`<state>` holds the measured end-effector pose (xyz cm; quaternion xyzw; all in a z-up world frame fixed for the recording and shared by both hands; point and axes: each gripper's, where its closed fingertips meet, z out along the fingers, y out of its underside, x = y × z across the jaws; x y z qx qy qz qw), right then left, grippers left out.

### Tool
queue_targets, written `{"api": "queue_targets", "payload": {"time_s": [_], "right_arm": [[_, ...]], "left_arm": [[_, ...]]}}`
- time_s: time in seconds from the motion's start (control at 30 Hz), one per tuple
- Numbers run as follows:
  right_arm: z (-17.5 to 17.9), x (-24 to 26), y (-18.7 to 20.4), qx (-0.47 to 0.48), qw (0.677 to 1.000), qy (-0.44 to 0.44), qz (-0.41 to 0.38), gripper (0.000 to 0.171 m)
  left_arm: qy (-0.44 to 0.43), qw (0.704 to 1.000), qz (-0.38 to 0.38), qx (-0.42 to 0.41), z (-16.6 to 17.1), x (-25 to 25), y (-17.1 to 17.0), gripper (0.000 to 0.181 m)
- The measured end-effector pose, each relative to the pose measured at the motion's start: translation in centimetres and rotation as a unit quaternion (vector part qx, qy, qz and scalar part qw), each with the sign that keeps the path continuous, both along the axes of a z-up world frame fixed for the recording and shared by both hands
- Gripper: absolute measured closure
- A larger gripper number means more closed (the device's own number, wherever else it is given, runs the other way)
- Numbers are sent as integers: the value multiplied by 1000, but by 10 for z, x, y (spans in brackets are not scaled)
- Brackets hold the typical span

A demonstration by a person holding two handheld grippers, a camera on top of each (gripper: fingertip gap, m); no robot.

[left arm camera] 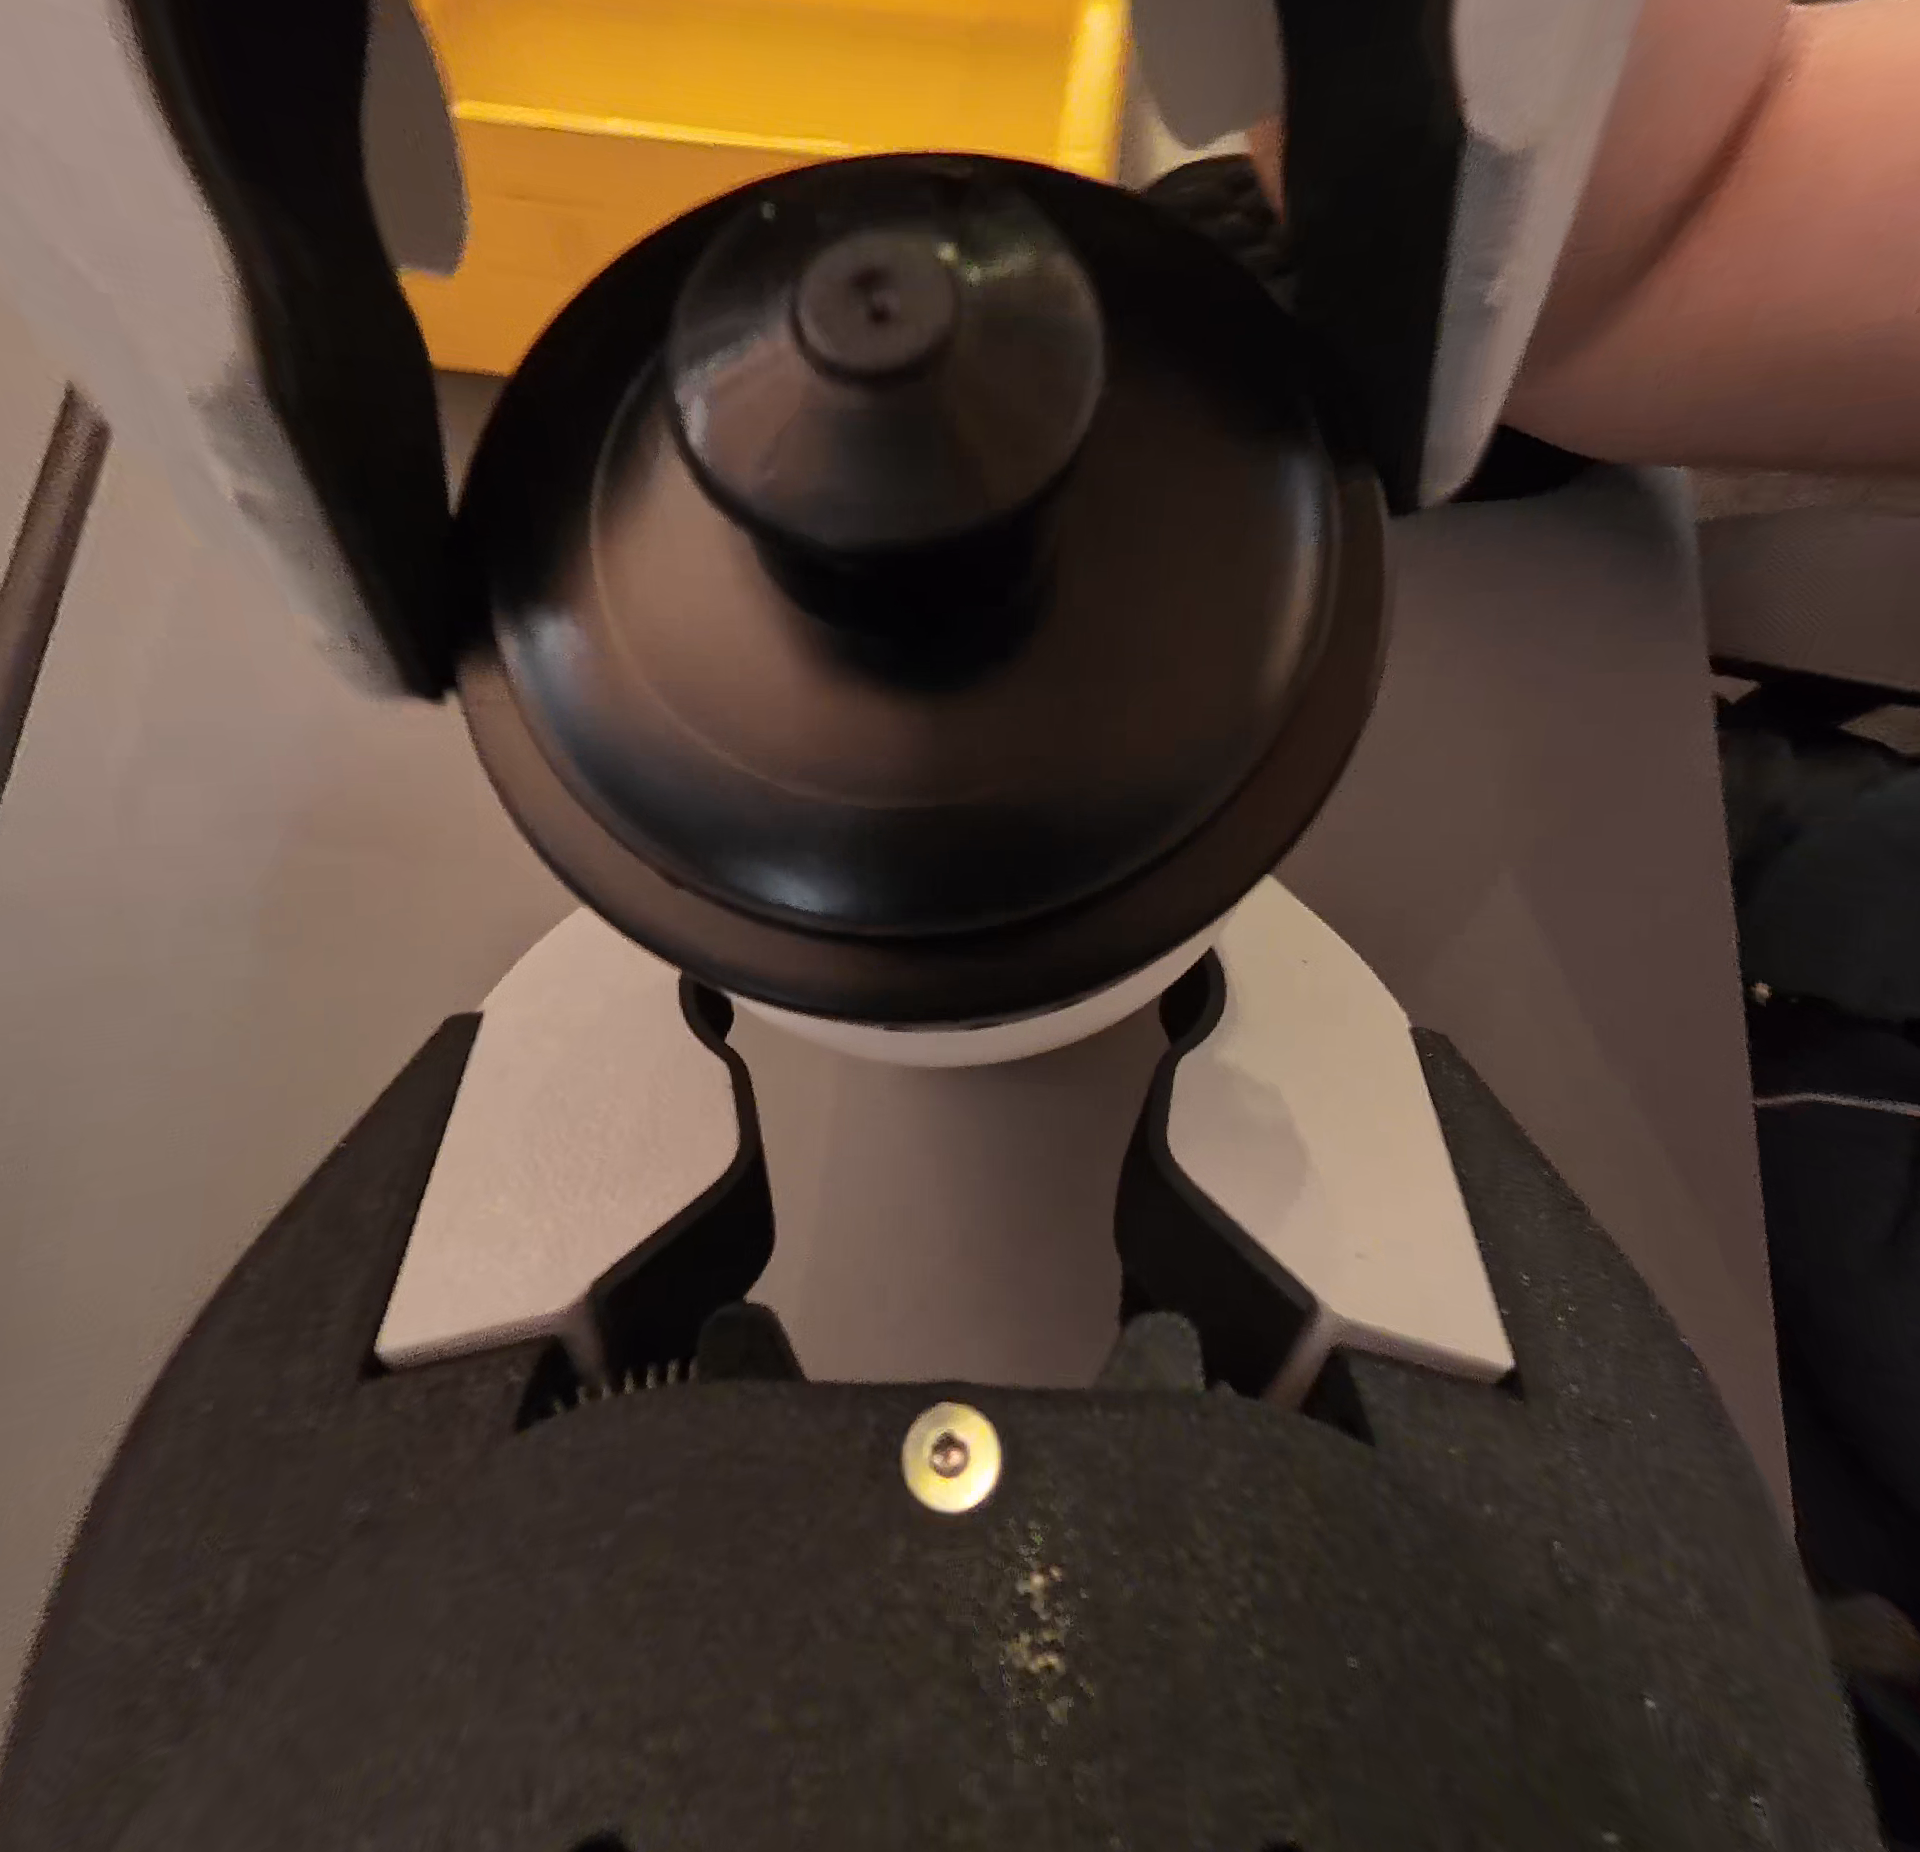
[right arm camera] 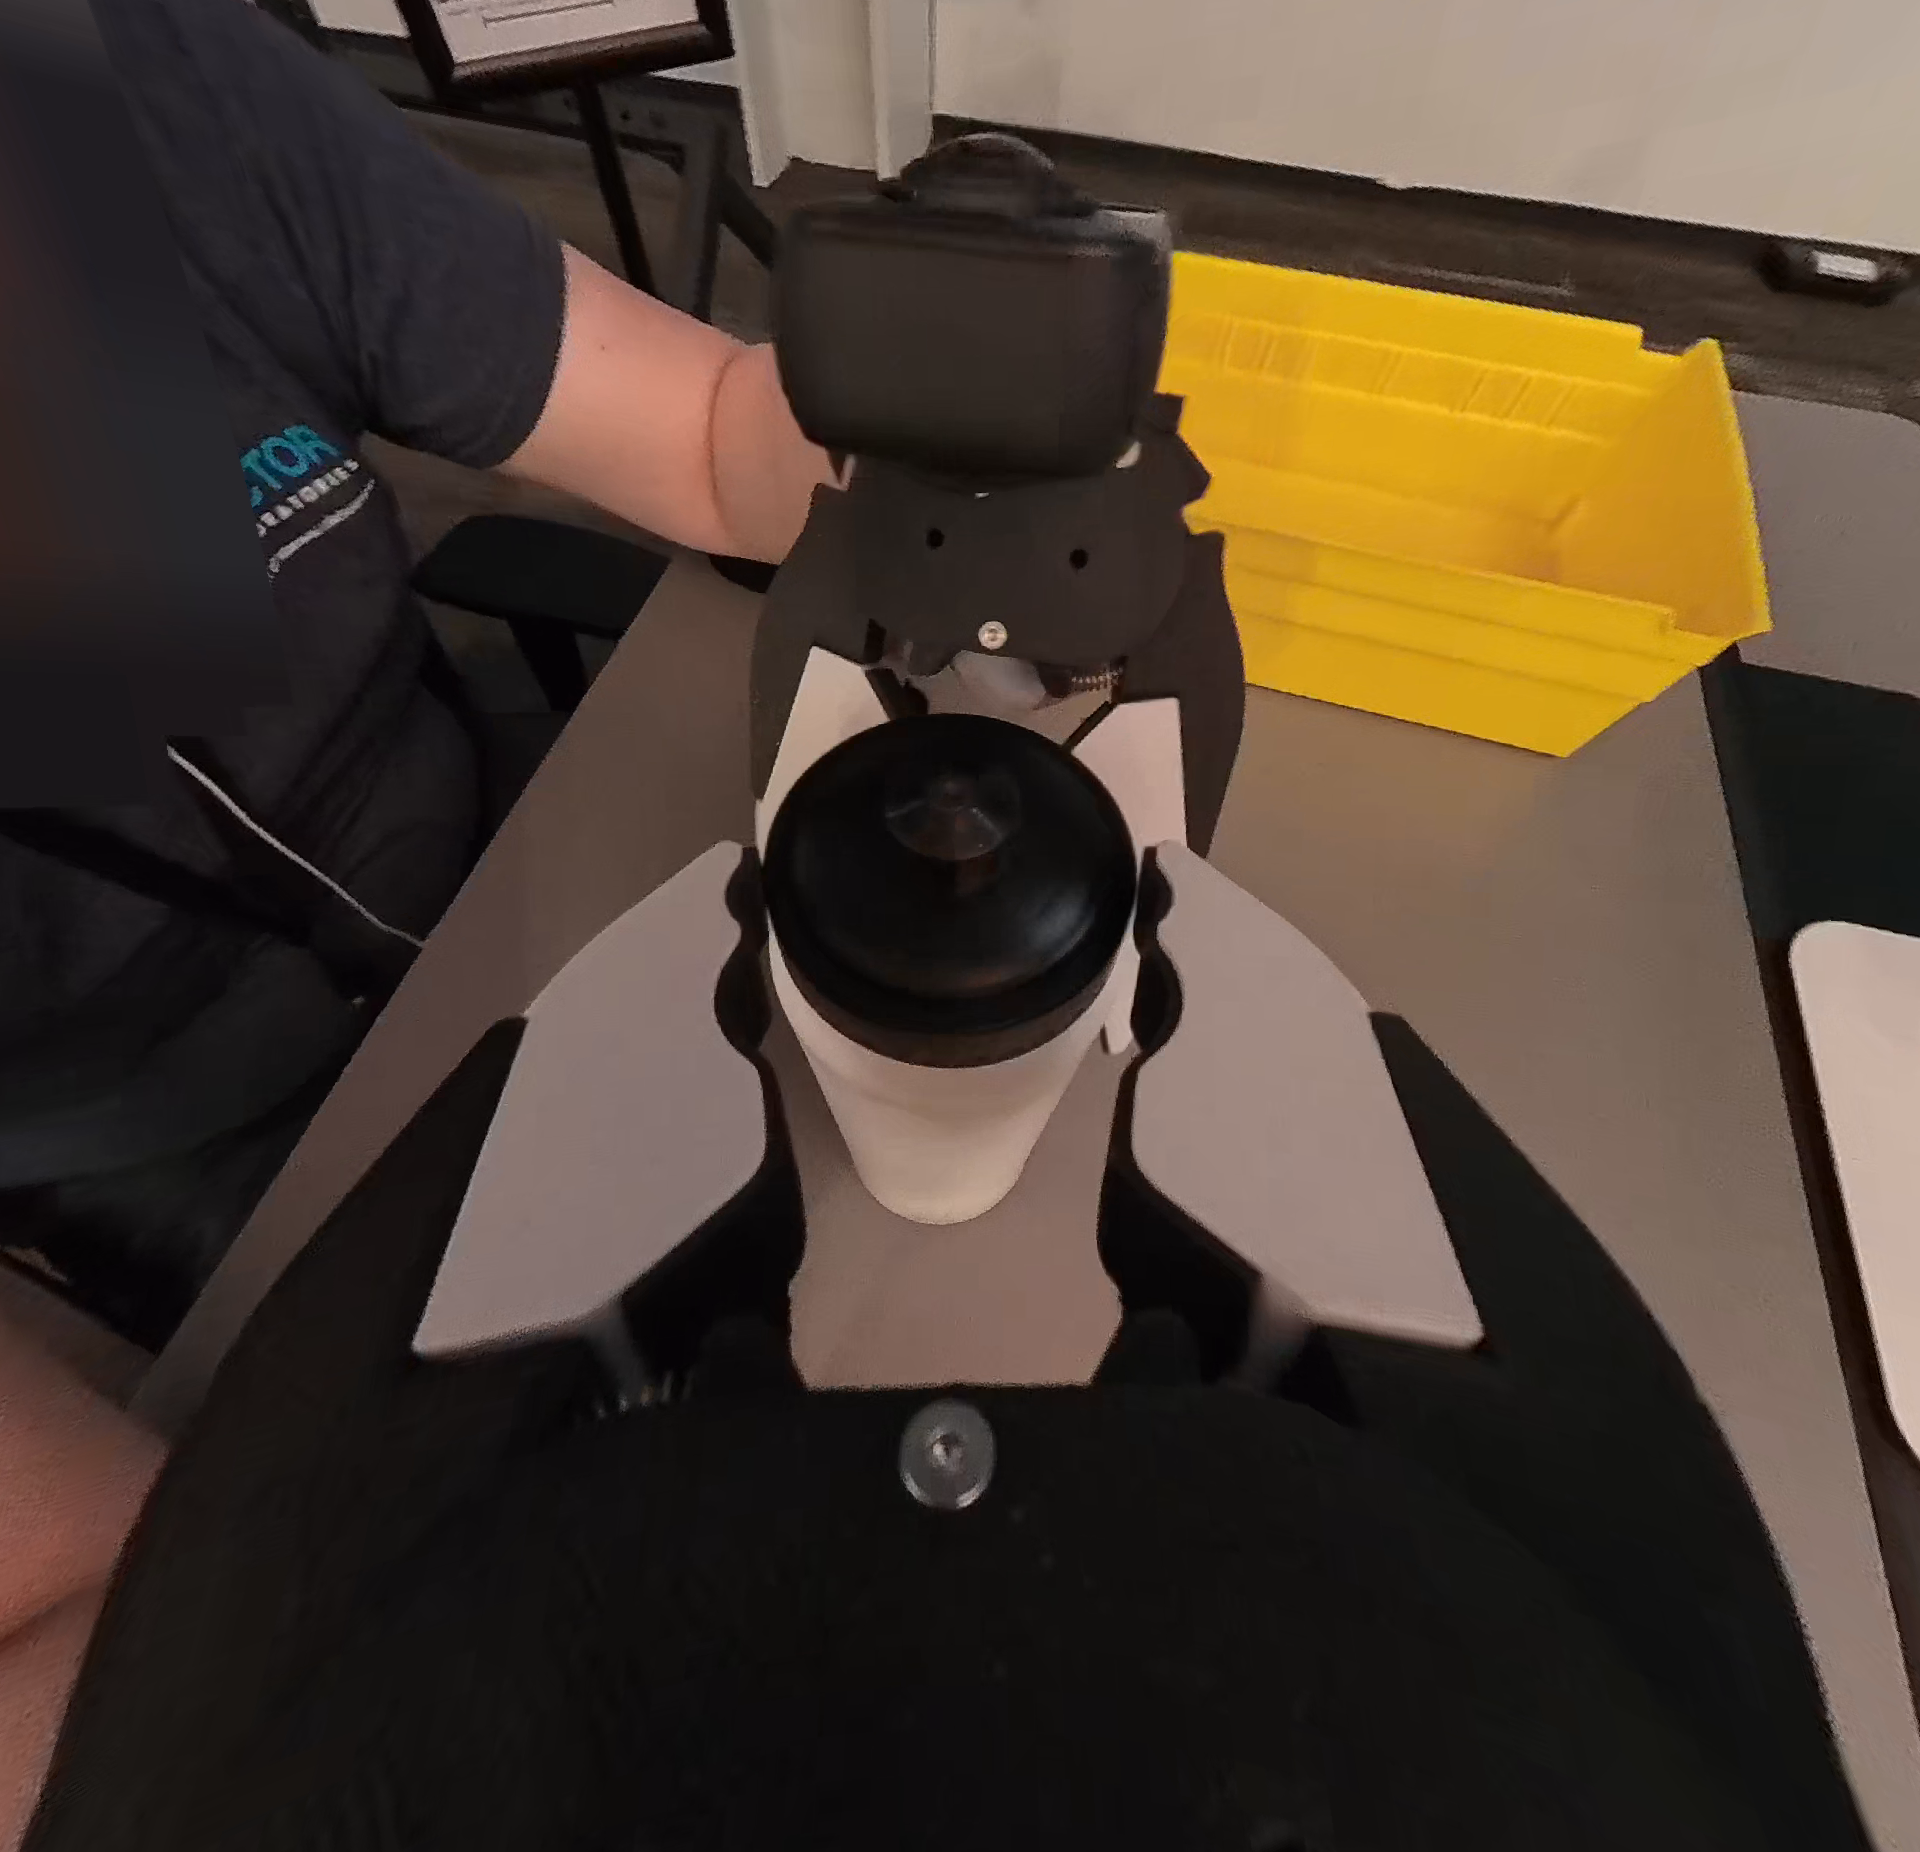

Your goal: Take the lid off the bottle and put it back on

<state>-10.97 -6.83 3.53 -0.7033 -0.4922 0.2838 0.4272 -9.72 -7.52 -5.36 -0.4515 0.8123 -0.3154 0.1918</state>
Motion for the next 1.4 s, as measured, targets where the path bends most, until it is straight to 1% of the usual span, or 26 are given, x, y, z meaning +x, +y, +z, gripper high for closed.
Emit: {"api": "queue_targets", "payload": {"time_s": [0.03, 0.07, 0.17, 0.23, 0.4, 0.43, 0.6, 0.7, 0.8, 0.87, 1.0, 1.1, 1.2, 1.3, 1.4], "right_arm": [[2, 3, 8, 0, 1000, 2, -27, 100], [5, 7, 15, 1, 998, 6, -56, 93], [13, 13, 27, 0, 994, 23, -106, 92], [11, 14, 31, -3, 992, 10, -126, 92], [-4, 11, 37, -14, 988, -41, -151, 93], [-6, 12, 39, -14, 986, -51, -155, 100], [-6, 10, 37, -8, 988, -60, -145, 100], [-4, 7, 30, 0, 993, -48, -108, 100], [3, 5, 22, 8, 998, -10, -68, 100], [8, 10, 23, 10, 997, 9, -72, 100], [15, 26, 27, 21, 994, 14, -106, 100], [24, 45, 28, 35, 988, 10, -152, 100], [30, 84, 29, 47, 967, -24, -247, 100], [28, 133, 24, 39, 933, -63, -353, 100], [17, 183, 13, 7, 887, -99, -451, 100]], "left_arm": [[-1, 1000, 21, 1, 0, 3, 7, 99], [-2, 999, 41, 4, 0, 5, 14, 99], [-5, 996, 90, 4, 0, 10, 31, 99], [-6, 995, 103, 1, 0, 10, 36, 99], [-5, 994, 108, 5, 0, 10, 37, 99], [-5, 994, 108, 5, 0, 10, 37, 99], [-5, 995, 99, 10, 0, 9, 35, 99], [1, 997, 73, 8, 0, 5, 29, 99], [3, 998, 57, 8, 0, 3, 24, 99], [4, 998, 58, 8, 0, 3, 24, 99], [1, 998, 67, 7, 0, 5, 27, 99], [-1, 997, 81, 7, 0, 7, 33, 98], [-2, 995, 95, 7, 0, 8, 38, 98], [-1, 995, 100, 6, 0, 8, 41, 99], [-3, 994, 111, 7, 0, 10, 44, 98]]}}
